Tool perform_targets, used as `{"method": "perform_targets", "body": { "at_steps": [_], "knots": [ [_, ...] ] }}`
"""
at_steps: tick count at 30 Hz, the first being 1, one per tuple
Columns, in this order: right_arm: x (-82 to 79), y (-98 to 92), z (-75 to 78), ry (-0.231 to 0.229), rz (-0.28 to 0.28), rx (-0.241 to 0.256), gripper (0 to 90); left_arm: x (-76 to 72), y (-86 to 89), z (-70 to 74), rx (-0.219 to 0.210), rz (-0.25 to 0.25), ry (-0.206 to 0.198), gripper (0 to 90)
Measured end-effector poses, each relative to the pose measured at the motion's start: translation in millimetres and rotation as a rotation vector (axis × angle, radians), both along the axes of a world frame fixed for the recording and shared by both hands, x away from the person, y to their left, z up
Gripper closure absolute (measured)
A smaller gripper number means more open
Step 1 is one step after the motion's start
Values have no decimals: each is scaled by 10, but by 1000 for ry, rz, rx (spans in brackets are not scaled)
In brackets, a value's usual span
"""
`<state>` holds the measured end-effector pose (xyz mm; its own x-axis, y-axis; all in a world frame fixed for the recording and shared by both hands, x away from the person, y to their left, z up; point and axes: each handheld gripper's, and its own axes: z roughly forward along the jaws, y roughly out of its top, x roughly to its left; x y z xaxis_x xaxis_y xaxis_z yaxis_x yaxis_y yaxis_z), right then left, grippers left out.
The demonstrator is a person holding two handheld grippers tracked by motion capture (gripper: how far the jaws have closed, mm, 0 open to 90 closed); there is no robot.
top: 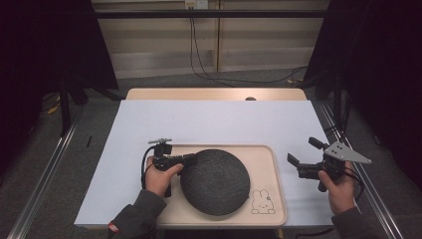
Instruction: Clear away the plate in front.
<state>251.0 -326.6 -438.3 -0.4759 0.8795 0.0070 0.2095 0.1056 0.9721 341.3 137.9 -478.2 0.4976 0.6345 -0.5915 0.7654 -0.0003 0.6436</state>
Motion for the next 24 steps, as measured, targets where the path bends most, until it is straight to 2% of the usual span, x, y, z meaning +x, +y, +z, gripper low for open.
{"method": "perform_targets", "body": {
  "at_steps": [4,13,24],
  "knots": [
    [-2,-4,2,2,2,-1,7,1,4,-3,12,-8,-6,790],
    [3,0,-1,-2,4,-2,7,12,3,-33,6,-4,-1,783],
    [-4,-4,4,2,3,0,7,34,-11,-66,34,-7,-7,765]
  ]
}}
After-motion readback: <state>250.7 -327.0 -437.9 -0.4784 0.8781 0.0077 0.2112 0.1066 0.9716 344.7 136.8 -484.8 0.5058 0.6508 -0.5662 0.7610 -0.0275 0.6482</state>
